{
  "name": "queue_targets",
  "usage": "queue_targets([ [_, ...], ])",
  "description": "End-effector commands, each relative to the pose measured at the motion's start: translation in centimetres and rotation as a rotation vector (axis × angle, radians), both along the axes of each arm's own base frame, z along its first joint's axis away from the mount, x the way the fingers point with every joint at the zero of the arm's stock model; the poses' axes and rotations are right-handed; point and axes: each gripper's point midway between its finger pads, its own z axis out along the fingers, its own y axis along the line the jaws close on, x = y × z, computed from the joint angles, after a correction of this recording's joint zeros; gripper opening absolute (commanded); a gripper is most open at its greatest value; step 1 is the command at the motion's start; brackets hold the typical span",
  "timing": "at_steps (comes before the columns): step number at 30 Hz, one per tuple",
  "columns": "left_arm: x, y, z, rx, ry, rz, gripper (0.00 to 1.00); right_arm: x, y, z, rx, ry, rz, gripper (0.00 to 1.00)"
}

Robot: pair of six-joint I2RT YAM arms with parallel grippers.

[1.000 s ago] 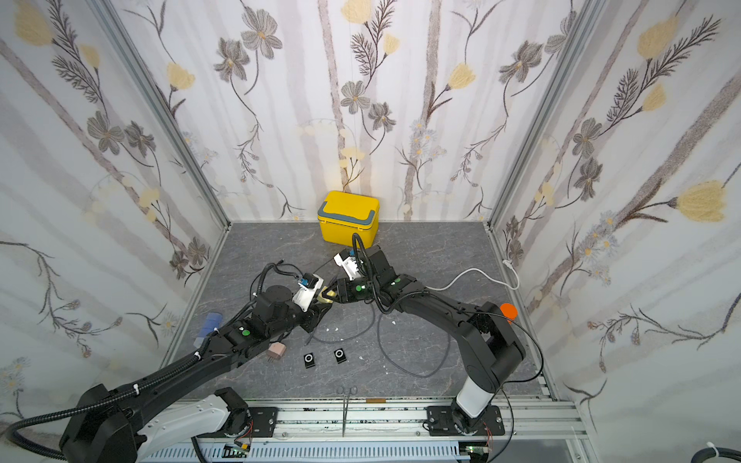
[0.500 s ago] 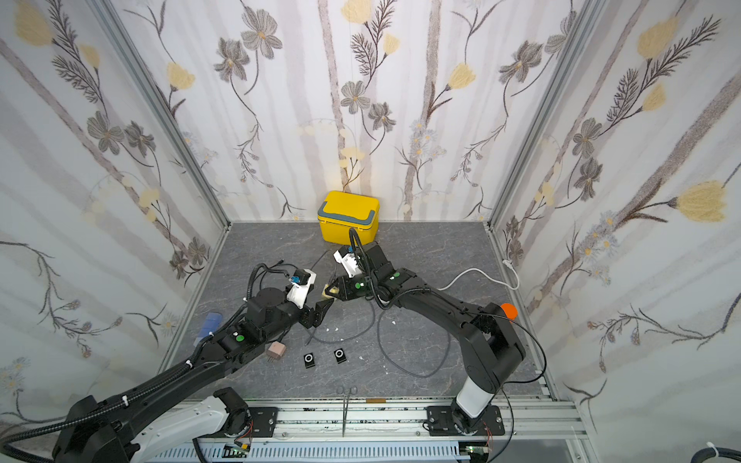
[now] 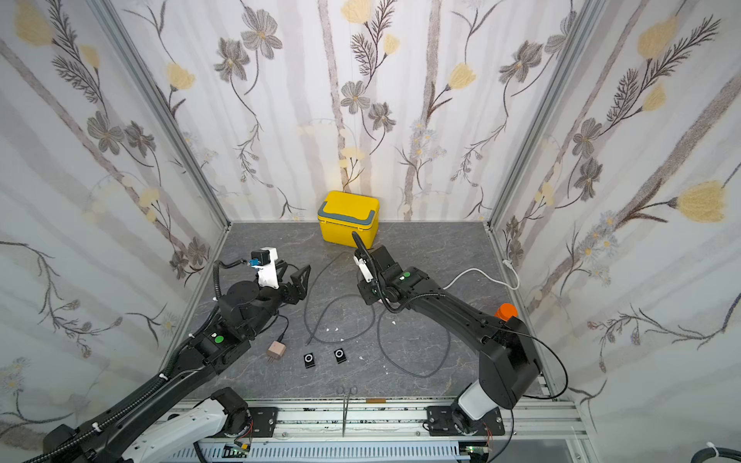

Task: Charge mp3
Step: Insert the plug into the socket.

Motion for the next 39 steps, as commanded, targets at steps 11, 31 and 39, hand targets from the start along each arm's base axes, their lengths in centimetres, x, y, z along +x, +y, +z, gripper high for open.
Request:
queue_targets([
  [11,2.8,0.2,0.2,-0.033,0.016,0.113,0.75,5.9,-1.2,-0.3,0.063,-0.240,-0.127,0.00],
  [31,4.0,-0.7,-0.2,-0.020,0.000,0.078,0.74,9.0,-1.9,-4.6,0.068,-0.261,-0.253,0.00],
  [39,4.3,-1.2,-0.4,-0.032,0.004,0.057,0.74,9.3,-2.1,-5.9,0.067,-0.275,-0.274,0.00],
])
